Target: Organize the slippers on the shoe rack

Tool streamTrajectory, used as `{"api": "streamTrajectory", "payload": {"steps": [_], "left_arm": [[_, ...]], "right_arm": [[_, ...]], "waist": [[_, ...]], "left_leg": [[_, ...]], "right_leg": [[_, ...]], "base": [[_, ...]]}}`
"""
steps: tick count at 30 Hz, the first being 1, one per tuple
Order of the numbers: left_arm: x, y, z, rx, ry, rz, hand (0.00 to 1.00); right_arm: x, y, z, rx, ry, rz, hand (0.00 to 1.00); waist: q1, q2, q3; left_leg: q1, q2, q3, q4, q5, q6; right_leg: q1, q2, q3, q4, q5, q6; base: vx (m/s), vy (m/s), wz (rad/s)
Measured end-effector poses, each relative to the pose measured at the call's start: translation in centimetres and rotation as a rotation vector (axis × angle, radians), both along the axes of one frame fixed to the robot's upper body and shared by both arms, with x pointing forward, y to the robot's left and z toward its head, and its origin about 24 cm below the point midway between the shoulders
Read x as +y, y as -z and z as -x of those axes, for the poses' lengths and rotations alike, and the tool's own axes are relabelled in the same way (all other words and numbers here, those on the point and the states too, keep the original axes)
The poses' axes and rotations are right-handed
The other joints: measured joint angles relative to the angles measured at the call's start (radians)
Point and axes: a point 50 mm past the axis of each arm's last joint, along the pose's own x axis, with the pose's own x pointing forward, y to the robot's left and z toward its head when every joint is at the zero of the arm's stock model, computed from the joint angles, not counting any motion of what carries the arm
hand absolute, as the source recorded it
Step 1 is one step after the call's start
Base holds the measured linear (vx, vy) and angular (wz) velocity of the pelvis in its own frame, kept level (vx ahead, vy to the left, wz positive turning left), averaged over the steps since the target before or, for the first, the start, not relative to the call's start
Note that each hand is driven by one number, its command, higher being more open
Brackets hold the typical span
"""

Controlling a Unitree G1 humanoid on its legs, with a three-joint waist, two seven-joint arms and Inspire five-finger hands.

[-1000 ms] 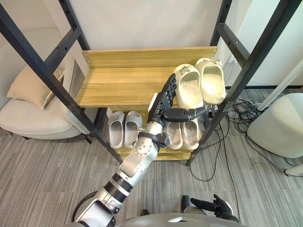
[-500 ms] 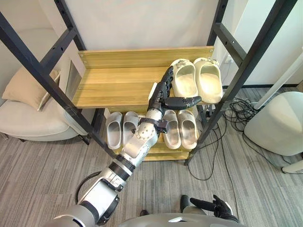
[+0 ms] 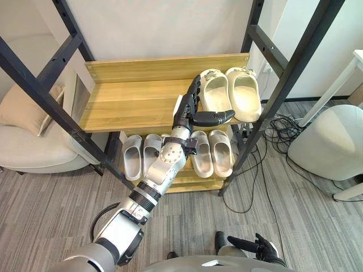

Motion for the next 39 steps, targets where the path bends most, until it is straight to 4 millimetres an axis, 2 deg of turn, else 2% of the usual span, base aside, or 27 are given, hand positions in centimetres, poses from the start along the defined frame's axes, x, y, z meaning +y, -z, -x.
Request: {"api": "streamTrajectory", "payload": {"steps": [3,5,7,8,10,13,20,24,26,27,28,32,34,35,37,38,39], "left_arm": [[-0.1,-0.4,0.2,-0.034,0.004,-0.042,1.0],[-0.6,-1.6,0.7,-0.088,0.021,-0.045,1.0],[-1.1,-4.1,1.6,-0.201,0.052,-0.023,1.0],[-1.1,-4.2,1.7,-0.205,0.054,-0.021,1.0],[-1.7,-6.9,3.2,-0.335,0.111,0.032,1.0],[-1.8,-8.6,4.3,-0.423,0.142,0.068,1.0],[-1.6,-10.3,6.6,-0.531,0.229,0.159,1.0],[-2.8,-10.2,8.9,-0.534,0.392,0.232,1.0],[-3.5,-9.3,9.9,-0.486,0.477,0.269,1.0],[-4.1,-7.8,10.9,-0.403,0.567,0.312,1.0],[-4.1,-7.8,10.9,-0.403,0.567,0.312,1.0],[-5.6,-3.0,13.3,-0.183,0.709,0.309,1.0],[-6.0,0.3,13.9,-0.05,0.741,0.262,1.0],[-5.8,2.6,14.0,0.047,0.73,0.227,1.0],[-5.2,6.5,14.2,0.204,0.679,0.166,1.0],[-4.3,9.7,14.5,0.334,0.622,0.106,1.0],[-3.8,11.1,14.7,0.395,0.594,0.086,1.0]], "right_arm": [[0.0,0.0,0.0,-0.002,0.0,0.0,1.0],[0.0,0.0,0.0,-0.003,0.002,0.0,1.0],[0.0,0.0,0.1,-0.002,0.003,0.0,1.0],[0.0,0.0,0.1,-0.002,0.003,0.0,1.0],[-0.1,0.0,0.1,-0.001,0.005,-0.001,1.0],[-0.1,0.0,0.4,0.005,0.007,0.001,1.0],[-0.6,0.1,1.1,0.022,0.0,0.012,1.0],[-0.7,0.2,1.4,0.041,-0.019,0.017,1.0],[-0.7,0.3,1.8,0.058,-0.018,0.016,1.0],[-0.6,0.4,2.1,0.071,-0.026,0.017,1.0],[-0.6,0.4,2.1,0.071,-0.026,0.017,1.0],[-0.4,0.5,2.5,0.093,-0.05,0.015,1.0],[-0.4,0.6,2.5,0.098,-0.055,0.013,1.0],[-0.4,0.6,2.5,0.098,-0.058,0.013,1.0],[-0.4,0.6,2.5,0.097,-0.058,0.013,1.0],[-0.3,0.6,2.5,0.097,-0.058,0.012,1.0],[-0.3,0.6,2.5,0.098,-0.058,0.01,1.0]], "waist": [[0.002,0.0,0.002],[0.006,0.001,0.002],[0.012,0.001,0.002],[0.012,0.001,0.002],[0.013,0.003,0.001],[0.027,0.004,0.0],[0.046,0.021,-0.015],[0.056,0.025,-0.032],[0.062,0.023,-0.046],[0.068,0.019,-0.06],[0.068,0.019,-0.06],[0.076,0.007,-0.074],[0.081,0.003,-0.075],[0.083,0.003,-0.075],[0.083,0.003,-0.074],[0.083,0.0,-0.073],[0.083,-0.002,-0.071]], "left_leg": [[-0.003,0.001,-0.006,0.002,0.0,0.001],[-0.017,0.001,-0.013,0.01,0.001,0.003],[-0.021,0.002,-0.02,0.017,0.002,0.004],[-0.021,0.002,-0.021,0.018,0.002,0.004],[-0.03,0.001,-0.039,0.029,0.002,0.004],[-0.031,0.001,-0.05,0.039,0.003,0.005],[-0.034,0.0,-0.098,0.044,0.008,0.002],[-0.031,0.001,-0.132,0.042,0.02,0.005],[-0.031,0.001,-0.145,0.043,0.02,0.004],[-0.031,0.001,-0.158,0.044,0.021,0.003],[-0.031,0.001,-0.158,0.044,0.021,0.003],[-0.031,0.0,-0.194,0.045,0.024,0.0],[-0.016,0.0,-0.209,0.04,0.026,-0.005],[-0.01,0.002,-0.21,0.035,0.028,-0.008],[-0.005,0.004,-0.216,0.03,0.031,-0.012],[-0.001,0.007,-0.223,0.03,0.033,-0.015],[-0.002,0.008,-0.227,0.029,0.035,-0.018]], "right_leg": [[0.001,-0.001,-0.003,0.0,0.0,0.0],[-0.005,-0.002,-0.007,0.001,0.0,0.0],[-0.003,-0.003,-0.012,0.002,-0.001,-0.001],[-0.002,-0.003,-0.012,0.002,-0.001,-0.001],[0.004,-0.006,-0.03,0.005,-0.002,-0.002],[0.014,-0.009,-0.038,0.004,-0.003,-0.003],[0.038,-0.011,-0.085,0.002,-0.01,-0.009],[0.059,-0.011,-0.119,0.005,-0.017,-0.009],[0.066,-0.011,-0.133,0.004,-0.022,-0.01],[0.073,-0.011,-0.146,0.004,-0.026,-0.009],[0.073,-0.011,-0.146,0.004,-0.026,-0.009],[0.096,-0.012,-0.184,0.003,-0.035,-0.009],[0.112,-0.008,-0.199,0.002,-0.039,-0.009],[0.118,-0.006,-0.2,0.001,-0.041,-0.011],[0.124,-0.004,-0.207,0.001,-0.044,-0.012],[0.125,-0.001,-0.214,0.001,-0.05,-0.013],[0.126,0.0,-0.217,0.001,-0.052,-0.013]], "base": [[0.0,-0.003,0.04],[0.0,-0.004,0.1],[0.0,-0.004,0.1],[0.0,-0.004,0.11],[-0.01,-0.01,0.19],[-0.04,-0.011,0.14],[-0.04,-0.017,0.21],[0.01,-0.017,0.24],[0.01,-0.008,0.23],[0.01,-0.008,0.19],[0.01,-0.008,0.21],[-0.02,-0.011,0.27],[0.0,-0.019,0.17],[-0.02,-0.02,0.07],[-0.03,-0.025,0.08],[-0.02,-0.03,0.11],[-0.01,-0.037,0.13]]}}
